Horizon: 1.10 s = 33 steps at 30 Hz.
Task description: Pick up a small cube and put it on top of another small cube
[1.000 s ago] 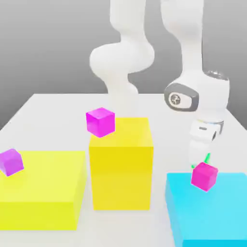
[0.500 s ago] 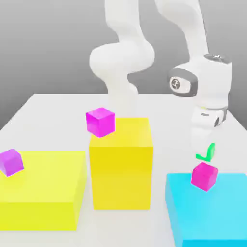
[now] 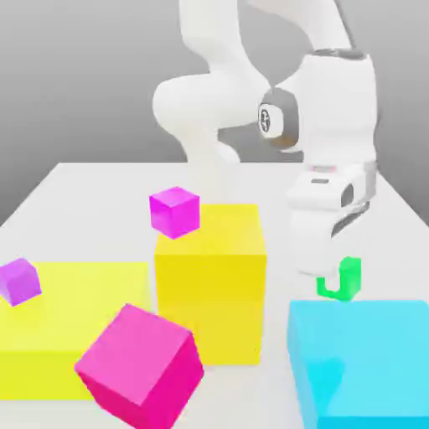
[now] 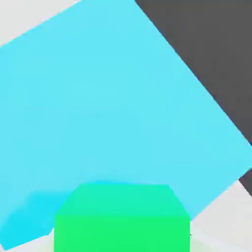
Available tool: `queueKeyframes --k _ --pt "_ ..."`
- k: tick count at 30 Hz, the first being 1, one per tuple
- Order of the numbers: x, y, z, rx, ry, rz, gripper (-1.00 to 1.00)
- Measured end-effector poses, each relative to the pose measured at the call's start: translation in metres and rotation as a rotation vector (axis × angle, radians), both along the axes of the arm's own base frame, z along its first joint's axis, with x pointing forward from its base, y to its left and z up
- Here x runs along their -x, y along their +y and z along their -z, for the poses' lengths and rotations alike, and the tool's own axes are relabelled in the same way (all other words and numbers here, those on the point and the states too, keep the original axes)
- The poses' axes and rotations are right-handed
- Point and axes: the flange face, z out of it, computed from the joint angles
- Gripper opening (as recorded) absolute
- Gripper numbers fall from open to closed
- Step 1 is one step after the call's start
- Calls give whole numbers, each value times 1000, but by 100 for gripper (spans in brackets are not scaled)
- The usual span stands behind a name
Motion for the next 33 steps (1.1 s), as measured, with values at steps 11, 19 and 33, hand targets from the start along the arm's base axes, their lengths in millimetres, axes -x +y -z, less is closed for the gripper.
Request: queueKeyframes --k 11,19,33 --pt "-23 -230 -56 120 11 -7 -100" --pt "40 -368 -52 124 137 -74 -100" --pt "87 -420 31 71 216 -140 100"
